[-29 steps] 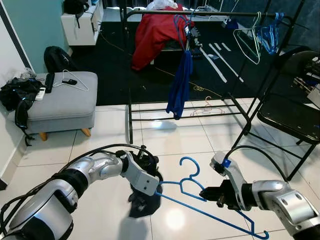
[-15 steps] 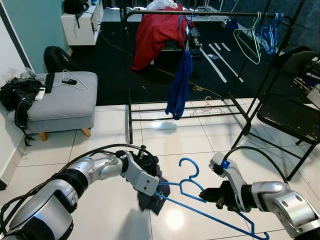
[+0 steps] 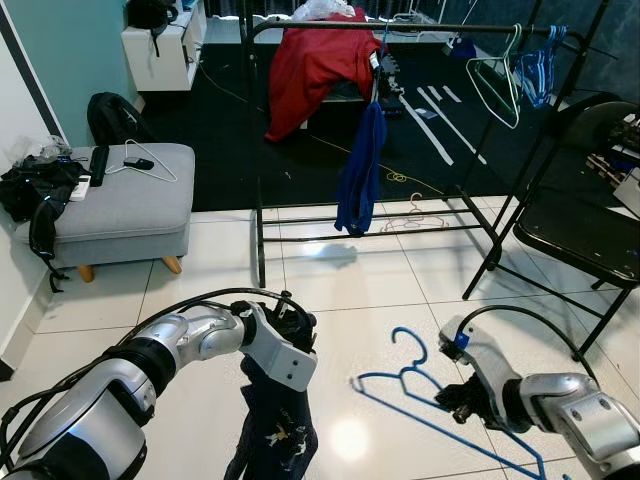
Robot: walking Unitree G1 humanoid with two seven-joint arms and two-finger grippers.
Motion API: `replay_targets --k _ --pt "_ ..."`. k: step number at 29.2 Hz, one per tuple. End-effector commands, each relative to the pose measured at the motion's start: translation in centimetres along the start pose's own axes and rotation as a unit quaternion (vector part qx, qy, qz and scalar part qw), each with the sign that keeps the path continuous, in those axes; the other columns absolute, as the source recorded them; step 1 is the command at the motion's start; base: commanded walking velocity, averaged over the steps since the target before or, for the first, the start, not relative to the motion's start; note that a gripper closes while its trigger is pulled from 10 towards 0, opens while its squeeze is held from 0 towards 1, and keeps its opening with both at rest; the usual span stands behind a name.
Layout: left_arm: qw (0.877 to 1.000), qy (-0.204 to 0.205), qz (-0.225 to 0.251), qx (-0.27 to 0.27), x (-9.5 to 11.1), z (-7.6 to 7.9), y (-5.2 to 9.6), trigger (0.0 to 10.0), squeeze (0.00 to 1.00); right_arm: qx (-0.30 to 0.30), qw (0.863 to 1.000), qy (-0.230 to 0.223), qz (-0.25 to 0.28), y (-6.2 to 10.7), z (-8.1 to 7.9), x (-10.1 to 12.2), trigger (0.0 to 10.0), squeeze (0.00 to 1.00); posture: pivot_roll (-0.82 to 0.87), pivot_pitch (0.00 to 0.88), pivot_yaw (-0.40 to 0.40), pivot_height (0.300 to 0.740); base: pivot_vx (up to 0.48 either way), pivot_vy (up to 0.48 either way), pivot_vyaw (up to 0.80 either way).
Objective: Hang hanger
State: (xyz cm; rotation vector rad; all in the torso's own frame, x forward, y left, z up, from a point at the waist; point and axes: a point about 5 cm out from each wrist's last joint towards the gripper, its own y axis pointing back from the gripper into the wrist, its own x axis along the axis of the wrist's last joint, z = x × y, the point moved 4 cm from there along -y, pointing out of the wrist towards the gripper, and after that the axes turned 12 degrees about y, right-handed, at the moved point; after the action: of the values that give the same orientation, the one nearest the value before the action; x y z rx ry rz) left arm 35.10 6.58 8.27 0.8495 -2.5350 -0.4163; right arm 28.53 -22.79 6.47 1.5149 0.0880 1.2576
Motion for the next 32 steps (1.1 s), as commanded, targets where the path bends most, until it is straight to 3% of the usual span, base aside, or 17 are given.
replay_targets --k 1,5,8,11,13,20,27,32 --pt "1.000 -0.008 0.000 -0.004 -0.1 -0.1 0.1 10.0 0.00 -0.030 0.999 0.005 0.028 0.2 1.1 1.0 10.0 0.00 -0.07 0.074 -0.031 0.740 0.000 0.000 0.00" --pt "1.000 -0.012 0.012 -0.006 0.3 -0.1 0.1 10.0 0.00 -0.030 0.996 0.000 0.089 0.0 1.4 2.9 10.0 0.00 -0.07 0.074 -0.030 0.740 0.000 0.000 0.00" --pt "1.000 -0.014 0.021 -0.009 0.6 0.0 0.0 10.0 0.00 -0.008 0.995 -0.007 0.103 0.0 1.1 3.4 10.0 0.00 -0.07 0.075 -0.031 0.740 0.000 0.000 0.00" --pt "1.000 -0.014 0.025 -0.010 0.8 0.1 -0.1 10.0 0.00 0.014 0.994 -0.010 0.105 0.0 0.5 3.6 10.0 0.00 -0.07 0.074 -0.033 0.740 0.000 0.000 0.00" --pt "0.999 -0.013 0.031 -0.010 1.1 0.2 -0.2 10.0 0.00 0.057 0.994 -0.011 0.096 -0.1 -0.8 3.5 10.0 0.00 -0.07 0.075 -0.037 0.740 0.000 0.000 0.00" --pt "0.999 -0.014 0.038 0.000 1.5 -0.3 -0.4 10.0 0.00 0.087 0.993 -0.019 0.082 -0.5 -2.3 2.8 10.0 0.00 -0.07 0.076 -0.036 0.740 0.000 0.000 0.00" --pt "0.995 -0.025 0.093 0.025 3.6 -1.7 -0.6 10.0 0.00 0.078 0.991 -0.055 0.089 -1.8 -1.8 2.0 10.0 0.00 -0.06 0.077 -0.028 0.740 0.000 0.000 0.00" --pt "0.994 -0.032 0.102 0.025 4.0 -1.8 -0.6 10.0 0.00 0.076 0.991 -0.064 0.092 -2.0 -1.6 2.0 10.0 0.00 -0.06 0.077 -0.028 0.740 0.000 0.000 0.00"
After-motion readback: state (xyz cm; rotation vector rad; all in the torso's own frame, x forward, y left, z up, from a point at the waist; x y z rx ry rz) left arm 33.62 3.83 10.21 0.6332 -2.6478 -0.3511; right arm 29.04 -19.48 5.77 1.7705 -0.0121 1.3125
